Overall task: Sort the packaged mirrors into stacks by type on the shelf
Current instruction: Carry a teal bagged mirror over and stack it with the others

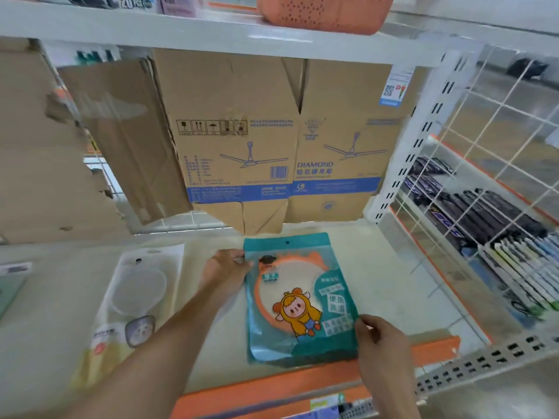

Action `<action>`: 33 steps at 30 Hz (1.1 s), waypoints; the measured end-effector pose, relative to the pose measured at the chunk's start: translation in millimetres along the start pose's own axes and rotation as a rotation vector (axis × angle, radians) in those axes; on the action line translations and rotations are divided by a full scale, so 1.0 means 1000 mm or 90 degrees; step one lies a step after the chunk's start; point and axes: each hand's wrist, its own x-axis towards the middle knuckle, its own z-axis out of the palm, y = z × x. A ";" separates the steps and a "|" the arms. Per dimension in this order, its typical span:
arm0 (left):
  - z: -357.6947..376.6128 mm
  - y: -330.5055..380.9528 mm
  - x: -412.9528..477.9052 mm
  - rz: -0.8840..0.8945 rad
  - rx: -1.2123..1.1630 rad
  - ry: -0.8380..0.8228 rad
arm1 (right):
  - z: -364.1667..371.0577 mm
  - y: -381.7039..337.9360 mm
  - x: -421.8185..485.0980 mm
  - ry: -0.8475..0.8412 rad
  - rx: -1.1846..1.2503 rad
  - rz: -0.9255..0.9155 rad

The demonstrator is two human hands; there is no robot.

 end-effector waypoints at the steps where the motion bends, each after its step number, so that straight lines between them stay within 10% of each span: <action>1: 0.001 0.001 0.002 -0.017 -0.027 0.008 | 0.001 0.002 0.002 -0.003 -0.008 -0.002; 21: -0.002 -0.011 0.007 -0.068 -0.150 -0.010 | -0.004 0.001 0.002 -0.049 -0.049 -0.008; 33: -0.003 -0.005 -0.032 0.045 0.107 0.061 | -0.015 -0.010 0.011 -0.040 -0.098 -0.075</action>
